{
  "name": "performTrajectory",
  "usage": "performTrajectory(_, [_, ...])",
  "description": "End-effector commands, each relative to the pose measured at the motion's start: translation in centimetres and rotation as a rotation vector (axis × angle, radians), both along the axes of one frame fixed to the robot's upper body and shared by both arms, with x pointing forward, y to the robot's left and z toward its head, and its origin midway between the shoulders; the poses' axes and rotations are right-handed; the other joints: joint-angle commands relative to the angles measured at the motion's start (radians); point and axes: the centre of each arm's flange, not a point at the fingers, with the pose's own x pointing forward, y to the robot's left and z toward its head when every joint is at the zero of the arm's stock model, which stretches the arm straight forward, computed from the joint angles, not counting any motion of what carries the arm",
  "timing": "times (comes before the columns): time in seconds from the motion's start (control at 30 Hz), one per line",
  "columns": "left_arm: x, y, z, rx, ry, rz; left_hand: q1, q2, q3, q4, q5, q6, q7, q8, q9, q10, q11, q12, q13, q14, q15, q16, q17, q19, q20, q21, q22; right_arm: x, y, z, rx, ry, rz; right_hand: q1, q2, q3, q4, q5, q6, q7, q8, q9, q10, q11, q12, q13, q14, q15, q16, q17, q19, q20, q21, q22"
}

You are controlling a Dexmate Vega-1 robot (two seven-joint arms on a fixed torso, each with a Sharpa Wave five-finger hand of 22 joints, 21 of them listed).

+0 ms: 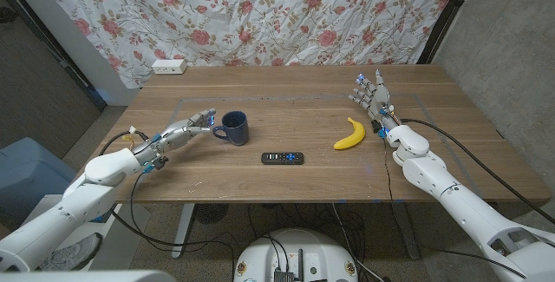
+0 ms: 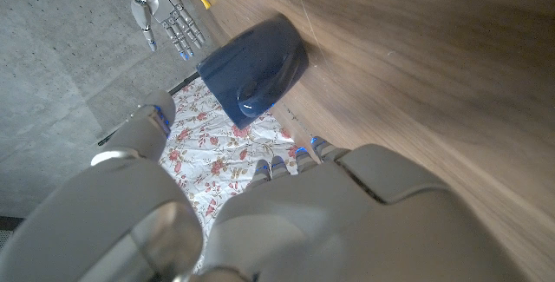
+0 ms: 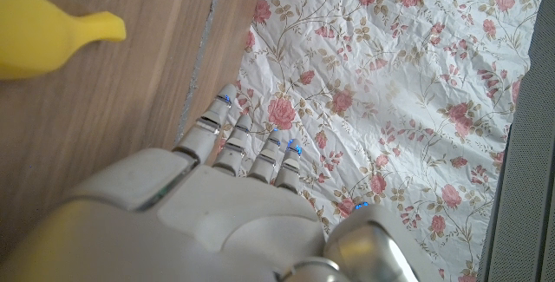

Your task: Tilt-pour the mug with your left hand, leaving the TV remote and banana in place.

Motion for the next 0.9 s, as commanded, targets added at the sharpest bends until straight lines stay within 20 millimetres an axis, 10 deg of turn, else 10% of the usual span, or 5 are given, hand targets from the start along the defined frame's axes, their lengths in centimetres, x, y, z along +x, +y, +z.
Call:
performTrajectory(0.03, [0.5,-1.5,-0.9,-0.013,-0.038,0.001,0.016,-0.008,-0.004,0.002,-0.002,-0.039,0.01,0.013,0.003,-0.071,-0.003,0.013,0.002,-0.138,-0.006,0.01,0.002,-0.113,-0.011,0.008,0.001,0.0,0.0,0.0,0.0,0.001,0.0,-0.001,0.01,0.001,0.004,0.005,0.001,-0.006,0.004,0.002,0.004,-0.002,0.005,0.004,0.007,-0.049,0.006,0.002,0.005,0.001,0.006,0.005])
performTrajectory(0.9, [2.3,-3.1,-1.7,-0.037,-0.056,0.0,0.071,-0.024,-0.006,0.0,0.0,0.048,0.017,0.04,0.003,0.032,-0.017,0.028,0.002,-0.018,-0.036,0.021,0.0,0.009,-0.022,0.021,0.0,0.0,0.0,0.0,0.0,0.001,0.0,-0.001,0.009,0.001,0.004,0.005,0.001,-0.006,0.004,0.002,0.005,-0.003,0.005,0.004,0.006,-0.05,0.005,0.002,0.004,0.001,0.006,0.005])
